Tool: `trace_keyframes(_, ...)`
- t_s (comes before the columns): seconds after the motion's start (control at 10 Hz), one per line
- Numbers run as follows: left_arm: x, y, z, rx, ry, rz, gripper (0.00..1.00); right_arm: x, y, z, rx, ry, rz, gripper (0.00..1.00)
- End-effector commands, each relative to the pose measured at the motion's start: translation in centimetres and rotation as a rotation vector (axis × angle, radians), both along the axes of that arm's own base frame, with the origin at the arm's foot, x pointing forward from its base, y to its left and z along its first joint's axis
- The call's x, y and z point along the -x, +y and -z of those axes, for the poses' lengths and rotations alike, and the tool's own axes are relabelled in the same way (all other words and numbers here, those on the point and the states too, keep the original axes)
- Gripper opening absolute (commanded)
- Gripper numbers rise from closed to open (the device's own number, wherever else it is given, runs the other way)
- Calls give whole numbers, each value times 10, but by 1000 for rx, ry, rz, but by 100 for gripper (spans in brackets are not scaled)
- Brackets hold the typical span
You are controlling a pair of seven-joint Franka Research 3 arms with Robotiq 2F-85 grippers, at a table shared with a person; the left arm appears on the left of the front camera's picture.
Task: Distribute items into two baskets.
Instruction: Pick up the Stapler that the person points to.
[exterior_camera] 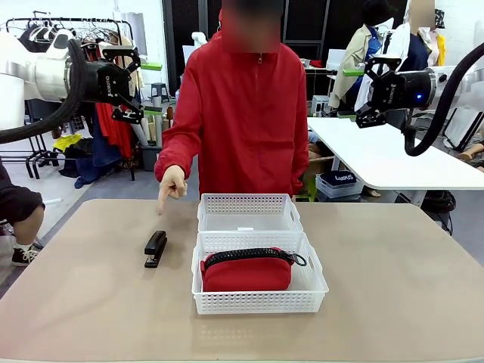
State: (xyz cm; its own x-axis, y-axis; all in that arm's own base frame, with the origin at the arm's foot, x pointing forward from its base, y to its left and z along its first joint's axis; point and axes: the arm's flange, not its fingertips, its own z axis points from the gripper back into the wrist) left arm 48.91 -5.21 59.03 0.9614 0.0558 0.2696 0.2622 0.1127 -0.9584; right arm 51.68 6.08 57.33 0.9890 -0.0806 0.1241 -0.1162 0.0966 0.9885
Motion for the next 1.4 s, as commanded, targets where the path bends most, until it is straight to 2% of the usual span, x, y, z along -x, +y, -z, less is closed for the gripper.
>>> trace_keyframes(0.0,1,0,-3,2,-5,3,100,-1,1,-1,2,-2,9,100)
trace_keyframes(0.9,0,0,0,0,0,0,100,-1,1,-1,2,-2,9,100)
trace_keyframes(1.0,-1,2,-5,-87,17,23,100,-1,1,-1,2,-2,9,100)
trace_keyframes(1.3,5,-6,-24,-478,64,82,100,-1,1,-1,2,-2,9,100)
